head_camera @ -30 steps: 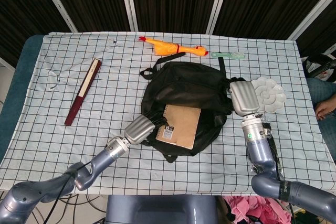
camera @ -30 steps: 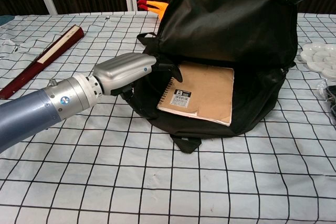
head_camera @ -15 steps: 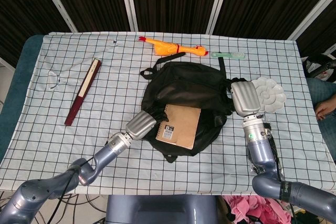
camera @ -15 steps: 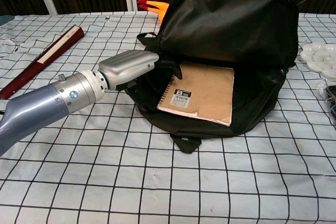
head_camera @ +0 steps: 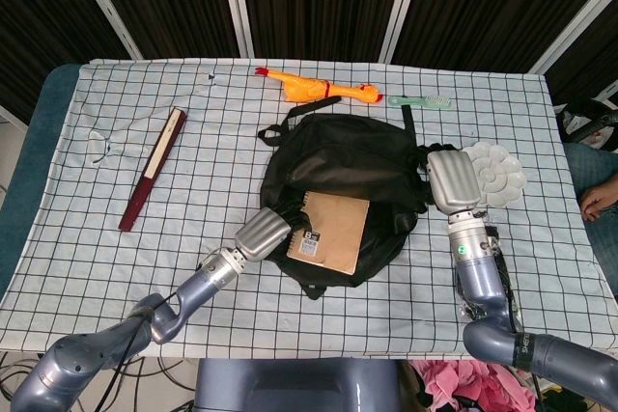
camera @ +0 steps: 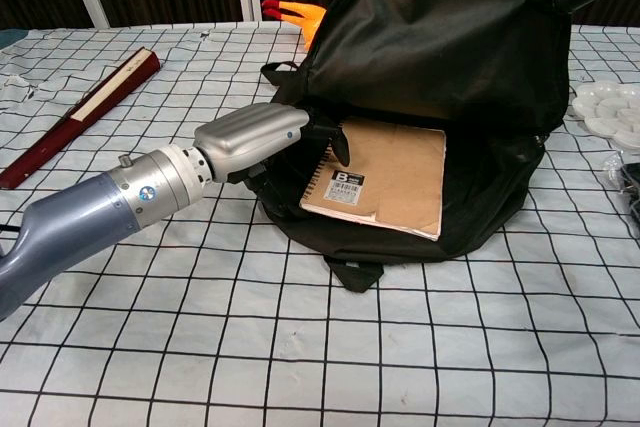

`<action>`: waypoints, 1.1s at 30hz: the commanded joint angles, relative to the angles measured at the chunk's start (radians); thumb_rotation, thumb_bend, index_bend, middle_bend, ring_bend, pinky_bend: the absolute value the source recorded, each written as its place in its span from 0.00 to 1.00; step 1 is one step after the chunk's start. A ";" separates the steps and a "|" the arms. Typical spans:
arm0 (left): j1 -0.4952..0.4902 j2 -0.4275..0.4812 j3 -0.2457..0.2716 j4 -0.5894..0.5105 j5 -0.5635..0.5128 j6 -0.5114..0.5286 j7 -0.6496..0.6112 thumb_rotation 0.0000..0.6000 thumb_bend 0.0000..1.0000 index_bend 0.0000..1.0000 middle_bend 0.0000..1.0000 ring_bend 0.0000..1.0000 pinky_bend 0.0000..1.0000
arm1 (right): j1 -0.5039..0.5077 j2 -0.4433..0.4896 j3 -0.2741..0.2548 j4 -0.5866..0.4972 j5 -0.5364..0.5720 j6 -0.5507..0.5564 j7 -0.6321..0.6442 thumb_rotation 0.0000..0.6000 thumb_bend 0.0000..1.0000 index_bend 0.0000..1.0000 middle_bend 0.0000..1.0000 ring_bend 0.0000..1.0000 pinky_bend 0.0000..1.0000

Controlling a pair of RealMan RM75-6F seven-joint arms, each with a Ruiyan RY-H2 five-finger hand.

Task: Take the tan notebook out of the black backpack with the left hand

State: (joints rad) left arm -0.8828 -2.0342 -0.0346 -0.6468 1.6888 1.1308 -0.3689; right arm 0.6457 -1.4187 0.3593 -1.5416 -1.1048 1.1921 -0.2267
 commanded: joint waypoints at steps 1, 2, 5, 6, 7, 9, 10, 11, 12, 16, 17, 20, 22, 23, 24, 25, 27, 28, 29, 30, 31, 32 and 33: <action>-0.003 -0.017 0.010 0.025 0.014 0.035 -0.016 1.00 0.16 0.37 0.33 0.14 0.16 | 0.000 -0.001 -0.003 0.004 0.001 0.000 -0.001 1.00 0.56 0.64 0.53 0.44 0.42; -0.005 -0.023 0.012 0.035 0.016 0.041 -0.019 1.00 0.17 0.37 0.33 0.14 0.16 | 0.000 -0.002 -0.003 0.005 0.002 0.000 0.000 1.00 0.56 0.64 0.53 0.44 0.42; -0.012 -0.035 0.019 0.059 0.018 0.039 -0.031 1.00 0.20 0.39 0.34 0.15 0.17 | 0.001 -0.003 -0.003 0.005 0.003 0.000 0.003 1.00 0.56 0.64 0.52 0.44 0.42; -0.014 -0.038 0.021 0.067 0.018 0.038 -0.035 1.00 0.21 0.39 0.35 0.16 0.17 | 0.002 -0.003 -0.004 0.006 0.000 0.000 0.002 1.00 0.56 0.64 0.52 0.44 0.42; -0.017 -0.042 0.023 0.075 0.019 0.035 -0.037 1.00 0.22 0.40 0.36 0.17 0.17 | 0.003 -0.002 -0.005 0.008 -0.003 0.000 0.001 1.00 0.56 0.64 0.53 0.44 0.42; -0.022 -0.050 0.029 0.091 0.022 0.037 -0.042 1.00 0.25 0.42 0.37 0.18 0.18 | 0.005 -0.003 -0.005 0.013 -0.009 0.004 -0.001 1.00 0.56 0.64 0.53 0.44 0.42; -0.023 -0.055 0.032 0.101 0.024 0.039 -0.043 1.00 0.26 0.43 0.38 0.19 0.18 | 0.005 -0.004 -0.004 0.013 -0.008 0.005 0.002 1.00 0.56 0.64 0.53 0.44 0.42; -0.024 -0.060 0.035 0.110 0.025 0.041 -0.044 1.00 0.27 0.43 0.39 0.19 0.19 | 0.005 -0.004 -0.003 0.013 -0.005 0.003 0.005 1.00 0.56 0.64 0.53 0.44 0.42; -0.026 -0.064 0.038 0.119 0.027 0.039 -0.047 1.00 0.28 0.44 0.39 0.20 0.19 | 0.005 -0.004 -0.003 0.014 -0.003 0.002 0.006 1.00 0.56 0.64 0.53 0.44 0.42; -0.035 -0.082 0.043 0.151 0.027 0.042 -0.061 1.00 0.32 0.48 0.44 0.23 0.21 | 0.004 -0.004 -0.006 0.019 -0.002 0.001 0.008 1.00 0.56 0.64 0.52 0.44 0.42; -0.037 -0.086 0.044 0.158 0.027 0.043 -0.065 1.00 0.34 0.48 0.45 0.24 0.21 | 0.004 -0.004 -0.007 0.020 -0.002 0.001 0.009 1.00 0.56 0.64 0.52 0.44 0.42; -0.042 -0.099 0.042 0.181 0.021 0.043 -0.076 1.00 0.39 0.52 0.48 0.27 0.23 | 0.004 -0.004 -0.008 0.020 -0.006 0.003 0.010 1.00 0.56 0.64 0.52 0.44 0.42; -0.045 -0.107 0.039 0.196 0.017 0.048 -0.086 1.00 0.42 0.54 0.51 0.29 0.25 | 0.004 -0.003 -0.009 0.018 -0.010 0.004 0.011 1.00 0.56 0.64 0.52 0.44 0.42; -0.046 -0.111 0.037 0.203 0.014 0.052 -0.090 1.00 0.43 0.55 0.53 0.31 0.26 | 0.004 -0.002 -0.010 0.018 -0.011 0.004 0.012 1.00 0.56 0.64 0.52 0.44 0.42; -0.047 -0.114 0.035 0.208 0.012 0.056 -0.093 1.00 0.43 0.56 0.54 0.32 0.27 | 0.004 -0.002 -0.010 0.017 -0.012 0.004 0.012 1.00 0.56 0.64 0.52 0.44 0.42; -0.048 -0.118 0.033 0.214 0.010 0.060 -0.099 1.00 0.43 0.57 0.56 0.34 0.29 | 0.004 -0.002 -0.011 0.017 -0.013 0.005 0.013 1.00 0.56 0.64 0.52 0.44 0.42; -0.050 -0.128 0.026 0.223 0.005 0.074 -0.111 1.00 0.43 0.60 0.59 0.36 0.31 | 0.004 -0.002 -0.012 0.019 -0.013 0.004 0.014 1.00 0.56 0.64 0.52 0.44 0.42; -0.052 -0.134 0.021 0.229 0.002 0.086 -0.110 1.00 0.43 0.62 0.60 0.38 0.32 | 0.004 -0.002 -0.013 0.019 -0.013 0.003 0.015 1.00 0.56 0.64 0.52 0.44 0.42; -0.054 -0.138 0.020 0.237 0.001 0.092 -0.108 1.00 0.44 0.63 0.61 0.38 0.33 | 0.004 -0.001 -0.013 0.020 -0.013 0.002 0.015 1.00 0.56 0.64 0.52 0.44 0.42; -0.056 -0.141 0.019 0.243 0.000 0.097 -0.108 1.00 0.44 0.63 0.62 0.39 0.33 | 0.004 -0.001 -0.014 0.019 -0.015 0.003 0.014 1.00 0.56 0.64 0.52 0.44 0.42; -0.058 -0.142 0.017 0.248 -0.001 0.102 -0.108 1.00 0.44 0.64 0.63 0.39 0.34 | 0.003 0.000 -0.014 0.019 -0.017 0.005 0.014 1.00 0.56 0.64 0.52 0.44 0.42; -0.060 -0.143 0.013 0.252 -0.005 0.108 -0.109 1.00 0.44 0.65 0.63 0.40 0.35 | 0.003 0.002 -0.014 0.018 -0.019 0.007 0.014 1.00 0.56 0.64 0.52 0.44 0.42; -0.062 -0.143 0.010 0.254 -0.007 0.112 -0.110 1.00 0.43 0.66 0.64 0.41 0.36 | 0.002 0.003 -0.014 0.017 -0.021 0.009 0.015 1.00 0.56 0.64 0.52 0.44 0.42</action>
State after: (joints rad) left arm -0.9417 -2.1757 -0.0202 -0.3958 1.6852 1.2383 -0.4776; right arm 0.6482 -1.4165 0.3452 -1.5240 -1.1250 1.2007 -0.2120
